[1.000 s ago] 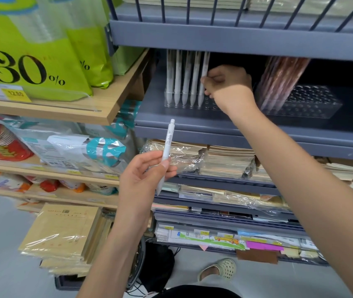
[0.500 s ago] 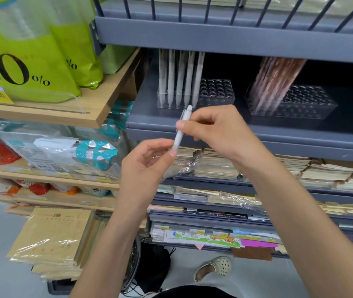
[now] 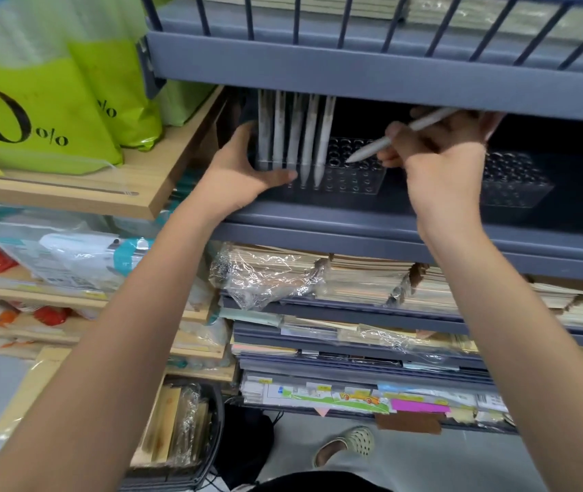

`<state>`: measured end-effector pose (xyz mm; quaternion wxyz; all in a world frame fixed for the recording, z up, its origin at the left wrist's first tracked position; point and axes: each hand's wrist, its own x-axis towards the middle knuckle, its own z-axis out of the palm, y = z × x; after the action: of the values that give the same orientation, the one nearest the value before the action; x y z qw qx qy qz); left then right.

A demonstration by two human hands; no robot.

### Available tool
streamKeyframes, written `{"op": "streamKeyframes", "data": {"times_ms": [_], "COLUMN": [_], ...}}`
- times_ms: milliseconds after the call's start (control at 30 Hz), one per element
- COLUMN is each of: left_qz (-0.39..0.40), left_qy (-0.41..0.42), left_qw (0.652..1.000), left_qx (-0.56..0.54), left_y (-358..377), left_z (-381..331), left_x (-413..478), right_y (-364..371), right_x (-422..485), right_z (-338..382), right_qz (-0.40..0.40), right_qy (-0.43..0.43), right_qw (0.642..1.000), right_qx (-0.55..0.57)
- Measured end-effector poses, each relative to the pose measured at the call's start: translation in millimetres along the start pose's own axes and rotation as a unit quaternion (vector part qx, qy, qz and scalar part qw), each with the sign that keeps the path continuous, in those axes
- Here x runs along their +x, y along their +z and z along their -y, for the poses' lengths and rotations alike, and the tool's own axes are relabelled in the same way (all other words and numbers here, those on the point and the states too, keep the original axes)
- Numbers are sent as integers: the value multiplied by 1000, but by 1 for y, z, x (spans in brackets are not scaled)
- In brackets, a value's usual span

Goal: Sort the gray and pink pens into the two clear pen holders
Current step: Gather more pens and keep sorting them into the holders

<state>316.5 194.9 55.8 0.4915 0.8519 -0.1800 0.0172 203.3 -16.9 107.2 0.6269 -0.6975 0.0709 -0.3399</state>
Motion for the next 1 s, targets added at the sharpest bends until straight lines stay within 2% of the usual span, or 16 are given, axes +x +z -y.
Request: {"op": "streamKeyframes", "data": {"times_ms": [133, 300, 567, 633, 833, 1000], "left_qz": [17, 28, 39, 40, 41, 38], "left_qy": [11, 17, 20, 19, 10, 3], "left_qw": [999, 999, 999, 999, 999, 999], "left_qx": [48, 43, 30, 29, 21, 26], "left_y": [-4, -5, -5, -5, -4, -3], "left_z": [5, 8, 10, 11, 14, 14], "left_x": [12, 13, 13, 13, 14, 15], "right_y": [14, 32, 50, 53, 59, 61], "right_x": [16, 41, 54, 56, 55, 56], "right_z": [-6, -16, -20, -23, -31, -33], "right_qz": [-8, 16, 90, 95, 115, 115], "right_qy": [-14, 4, 2, 16, -29, -25], "right_qw": [1000, 989, 945, 941, 925, 915], "right_qx": [-11, -146, -314, -326, -360, -385]}}
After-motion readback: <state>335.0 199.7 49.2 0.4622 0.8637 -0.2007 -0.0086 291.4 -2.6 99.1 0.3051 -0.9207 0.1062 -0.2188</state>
